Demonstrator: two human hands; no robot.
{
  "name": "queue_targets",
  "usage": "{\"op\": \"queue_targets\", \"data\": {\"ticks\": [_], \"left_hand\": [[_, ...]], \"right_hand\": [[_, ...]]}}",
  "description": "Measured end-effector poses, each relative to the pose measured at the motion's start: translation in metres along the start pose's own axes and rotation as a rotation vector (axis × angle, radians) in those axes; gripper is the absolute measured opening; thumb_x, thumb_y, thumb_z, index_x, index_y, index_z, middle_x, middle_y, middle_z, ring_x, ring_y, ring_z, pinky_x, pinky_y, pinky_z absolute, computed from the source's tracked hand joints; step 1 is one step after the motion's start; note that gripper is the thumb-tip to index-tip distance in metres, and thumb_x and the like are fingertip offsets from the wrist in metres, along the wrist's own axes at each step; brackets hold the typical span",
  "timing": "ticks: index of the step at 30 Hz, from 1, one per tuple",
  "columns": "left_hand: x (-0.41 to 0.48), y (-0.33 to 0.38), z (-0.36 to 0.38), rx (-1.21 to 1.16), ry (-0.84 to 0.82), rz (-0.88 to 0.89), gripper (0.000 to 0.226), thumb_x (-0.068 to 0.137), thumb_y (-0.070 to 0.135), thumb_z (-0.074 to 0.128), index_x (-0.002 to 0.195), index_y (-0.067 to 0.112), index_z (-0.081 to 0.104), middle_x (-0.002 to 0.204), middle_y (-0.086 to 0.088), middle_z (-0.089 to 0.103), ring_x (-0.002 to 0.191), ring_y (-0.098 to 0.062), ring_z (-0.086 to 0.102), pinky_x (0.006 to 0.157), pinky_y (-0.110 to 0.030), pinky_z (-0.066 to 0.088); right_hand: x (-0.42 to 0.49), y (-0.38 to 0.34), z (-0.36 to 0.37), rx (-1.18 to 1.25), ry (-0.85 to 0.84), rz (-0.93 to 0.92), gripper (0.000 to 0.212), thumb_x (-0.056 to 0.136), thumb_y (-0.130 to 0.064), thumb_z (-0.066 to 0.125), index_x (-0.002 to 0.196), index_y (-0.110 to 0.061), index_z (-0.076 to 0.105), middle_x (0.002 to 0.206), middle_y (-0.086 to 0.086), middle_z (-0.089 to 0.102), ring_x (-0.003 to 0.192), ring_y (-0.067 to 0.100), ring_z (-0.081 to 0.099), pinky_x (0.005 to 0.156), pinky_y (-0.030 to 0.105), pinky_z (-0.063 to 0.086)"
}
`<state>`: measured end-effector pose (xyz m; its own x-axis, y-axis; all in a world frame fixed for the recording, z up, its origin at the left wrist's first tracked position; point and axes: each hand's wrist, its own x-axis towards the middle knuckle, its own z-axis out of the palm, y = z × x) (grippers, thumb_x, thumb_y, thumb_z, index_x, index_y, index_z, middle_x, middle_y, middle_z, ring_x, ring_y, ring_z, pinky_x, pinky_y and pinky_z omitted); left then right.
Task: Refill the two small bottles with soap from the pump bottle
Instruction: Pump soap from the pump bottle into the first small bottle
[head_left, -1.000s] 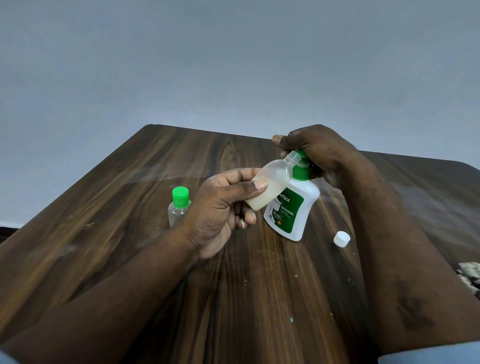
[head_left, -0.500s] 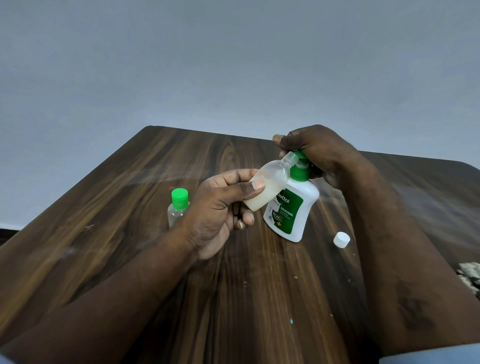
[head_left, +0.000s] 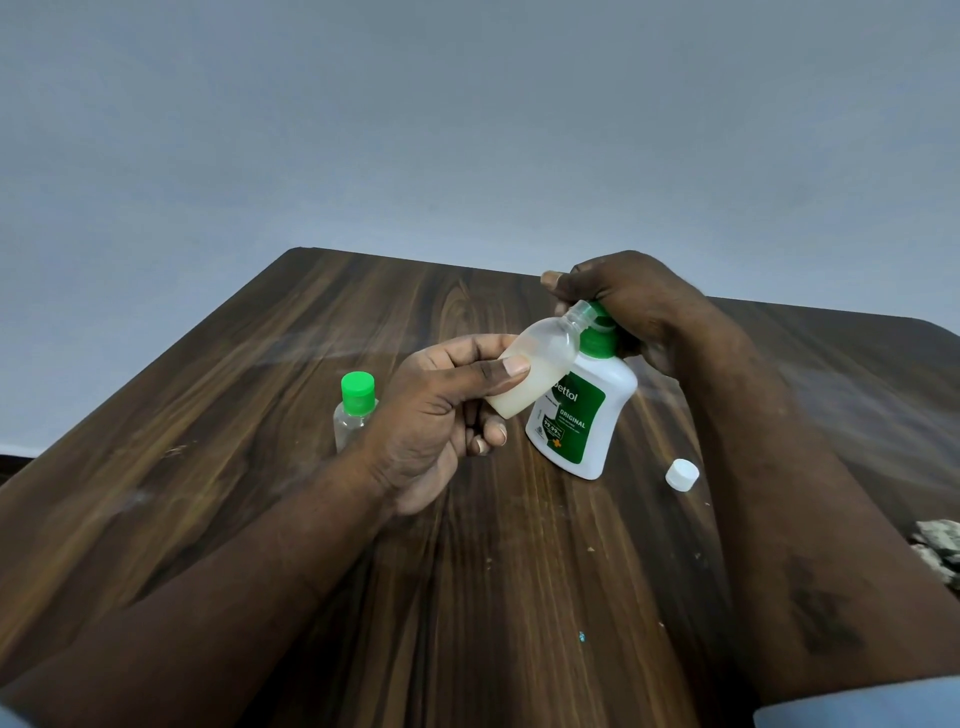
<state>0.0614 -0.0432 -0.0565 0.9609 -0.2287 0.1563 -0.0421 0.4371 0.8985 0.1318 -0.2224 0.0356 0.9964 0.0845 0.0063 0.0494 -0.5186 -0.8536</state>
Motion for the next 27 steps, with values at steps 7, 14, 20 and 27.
{"op": "queue_targets", "data": {"ticks": [7,14,20,27], "left_hand": [[-0.001,0.0018,0.0008,-0.001,-0.013,0.011,0.037,0.082,0.02,0.072,0.115,0.003,0.071,0.08,-0.011,0.068,0.042,-0.01,0.05,0.038,-0.017,0.032],[-0.0017,0.0017,0.0018,0.002,-0.006,0.006,0.038,0.08,0.022,0.071,0.113,0.003,0.071,0.079,-0.01,0.068,0.041,-0.01,0.05,0.038,-0.018,0.03],[-0.0008,0.0004,-0.0006,0.011,-0.01,0.01,0.034,0.082,0.022,0.075,0.112,0.006,0.072,0.081,-0.011,0.068,0.042,-0.01,0.05,0.039,-0.019,0.032],[-0.001,0.0019,-0.0001,-0.002,-0.025,0.027,0.03,0.081,0.022,0.075,0.109,0.009,0.075,0.083,-0.013,0.068,0.043,-0.011,0.051,0.04,-0.019,0.032]], "right_hand": [[-0.0021,-0.0007,-0.0012,0.108,-0.029,-0.02,0.03,0.093,-0.035,0.076,0.076,-0.015,0.064,0.087,0.011,0.063,0.07,0.025,0.053,0.069,0.034,0.044],[0.0028,0.0037,0.0009,0.119,-0.02,0.035,0.03,0.091,-0.035,0.078,0.077,-0.012,0.066,0.067,0.001,0.065,0.055,0.014,0.059,0.054,0.024,0.048],[0.0025,0.0038,-0.0003,0.114,-0.019,-0.006,0.031,0.091,-0.037,0.078,0.076,-0.014,0.065,0.078,0.006,0.066,0.061,0.018,0.057,0.061,0.028,0.048],[0.0005,0.0007,-0.001,0.118,-0.025,-0.027,0.034,0.09,-0.042,0.078,0.077,-0.014,0.064,0.079,0.008,0.061,0.067,0.021,0.052,0.061,0.029,0.044]]}}
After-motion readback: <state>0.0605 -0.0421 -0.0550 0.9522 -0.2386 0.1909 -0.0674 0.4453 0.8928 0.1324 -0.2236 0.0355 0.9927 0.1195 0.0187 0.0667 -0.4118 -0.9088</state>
